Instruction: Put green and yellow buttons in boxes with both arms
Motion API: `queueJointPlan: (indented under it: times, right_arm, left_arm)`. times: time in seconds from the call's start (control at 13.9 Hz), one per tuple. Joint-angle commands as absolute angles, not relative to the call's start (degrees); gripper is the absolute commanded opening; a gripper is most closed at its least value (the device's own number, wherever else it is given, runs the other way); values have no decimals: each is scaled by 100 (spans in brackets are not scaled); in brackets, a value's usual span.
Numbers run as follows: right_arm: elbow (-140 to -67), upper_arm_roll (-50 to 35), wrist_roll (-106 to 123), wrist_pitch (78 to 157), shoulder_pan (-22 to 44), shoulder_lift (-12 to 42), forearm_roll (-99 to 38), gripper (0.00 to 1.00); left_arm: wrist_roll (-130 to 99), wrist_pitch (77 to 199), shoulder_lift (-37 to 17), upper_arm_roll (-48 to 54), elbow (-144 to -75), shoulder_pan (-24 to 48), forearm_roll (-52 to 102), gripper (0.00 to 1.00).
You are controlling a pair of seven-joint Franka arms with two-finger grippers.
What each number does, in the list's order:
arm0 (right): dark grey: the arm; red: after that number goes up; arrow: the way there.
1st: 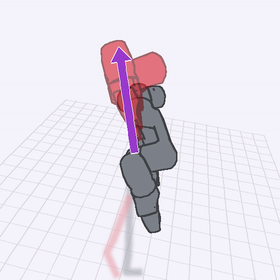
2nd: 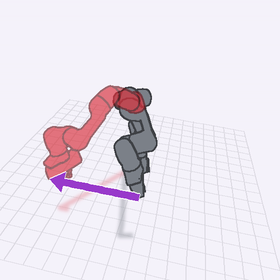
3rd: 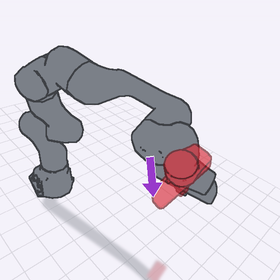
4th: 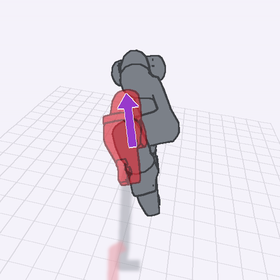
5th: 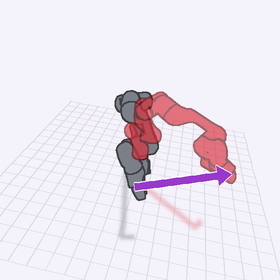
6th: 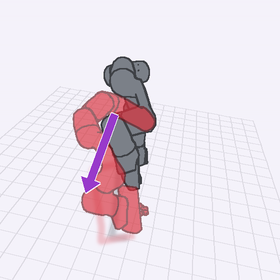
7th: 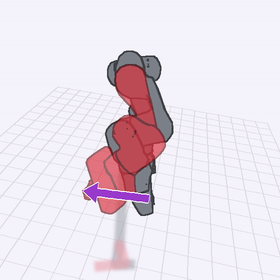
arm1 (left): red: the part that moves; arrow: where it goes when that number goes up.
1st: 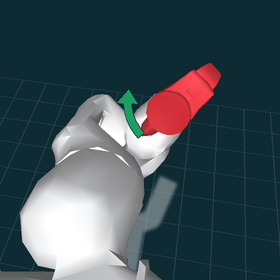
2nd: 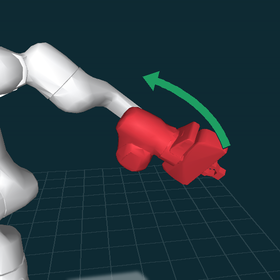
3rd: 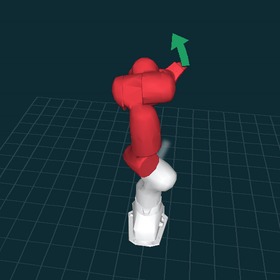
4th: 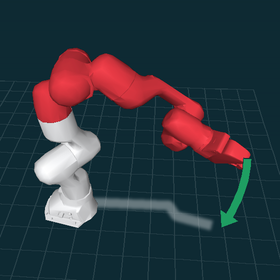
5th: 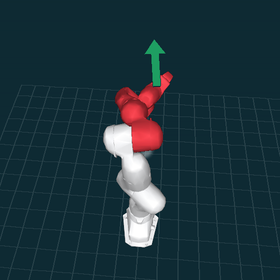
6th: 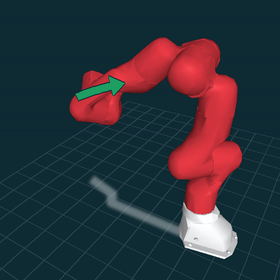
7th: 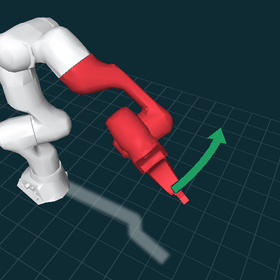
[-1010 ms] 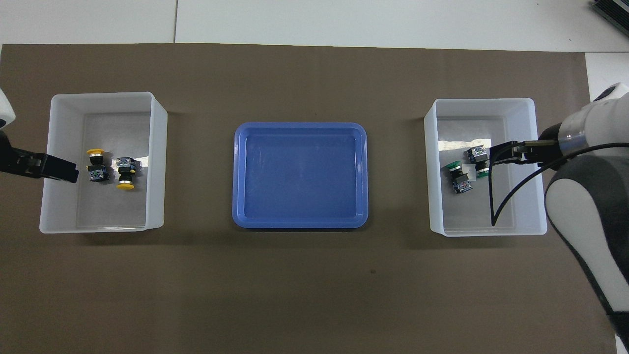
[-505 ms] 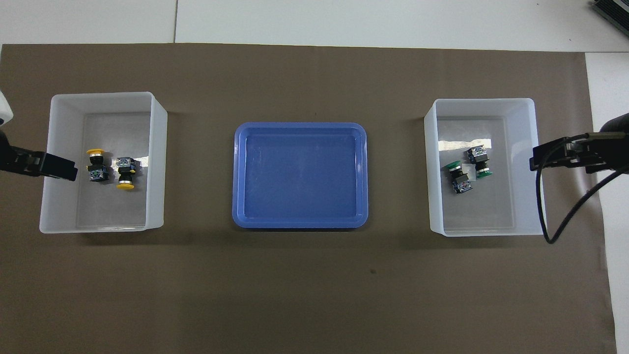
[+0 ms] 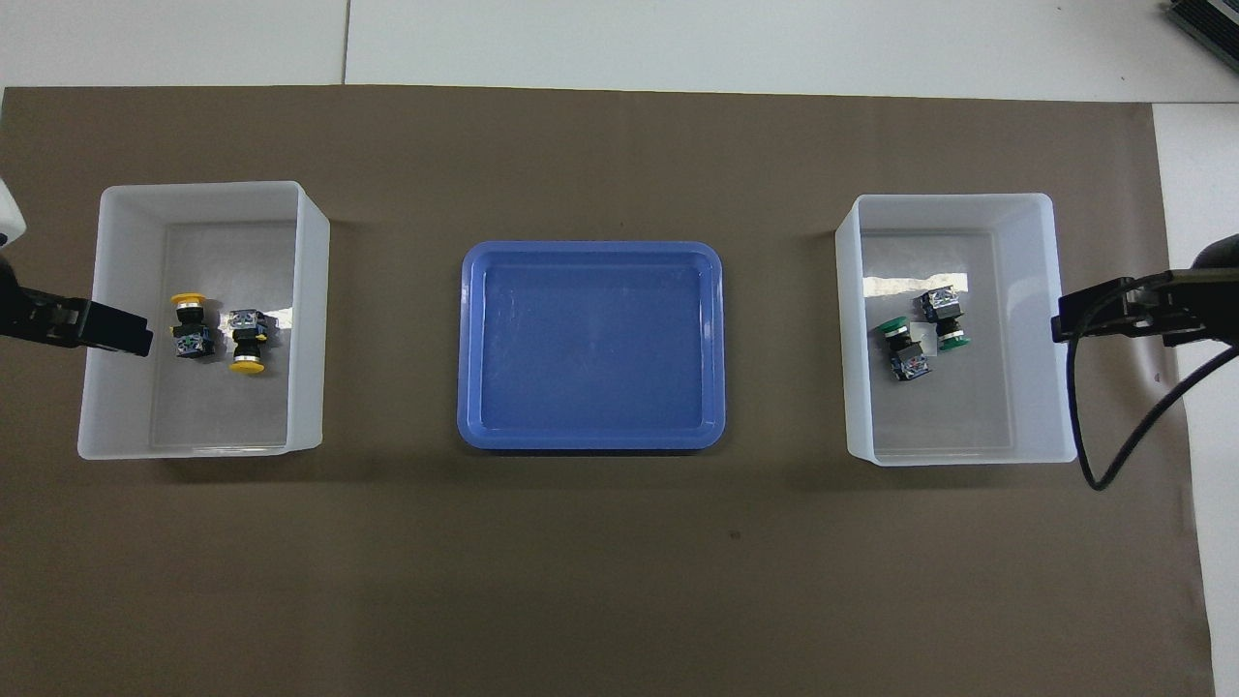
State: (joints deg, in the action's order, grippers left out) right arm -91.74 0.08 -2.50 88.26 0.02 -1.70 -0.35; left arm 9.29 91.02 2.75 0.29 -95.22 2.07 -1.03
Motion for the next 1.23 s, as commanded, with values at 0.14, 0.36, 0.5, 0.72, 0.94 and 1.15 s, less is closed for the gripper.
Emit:
queueJointPlan:
  times: [0.14, 0.36, 0.5, 0.72, 0.94, 1.15]
  right_arm:
    - [-9088, -26, 105, 8710, -123, -202, 228, 100]
    - [-8956, -9, 53, 8324, -175, -211, 107, 100]
    - [-8947, -9, 44, 8385, -281, -202, -52, 100]
    - [-9009, -9, 70, 8586, -220, -211, 79, 100]
    - [-9026, -70, 70, 8807, -211, -211, 220, 100]
    - [-9035, -70, 53, 8798, -211, -211, 167, 100]
  left_arm:
    - [905, 9228, 404, -26, -9694, 281, -167, 100]
    - [905, 9229, 404, -26, -9694, 281, -167, 100]
    - [905, 9229, 404, -26, -9694, 281, -167, 100]
    - [905, 9229, 404, -26, -9686, 281, -167, 100]
    - [914, 9220, 404, -26, -9694, 281, -158, 100]
    - [914, 9220, 404, -26, -9686, 281, -167, 100]
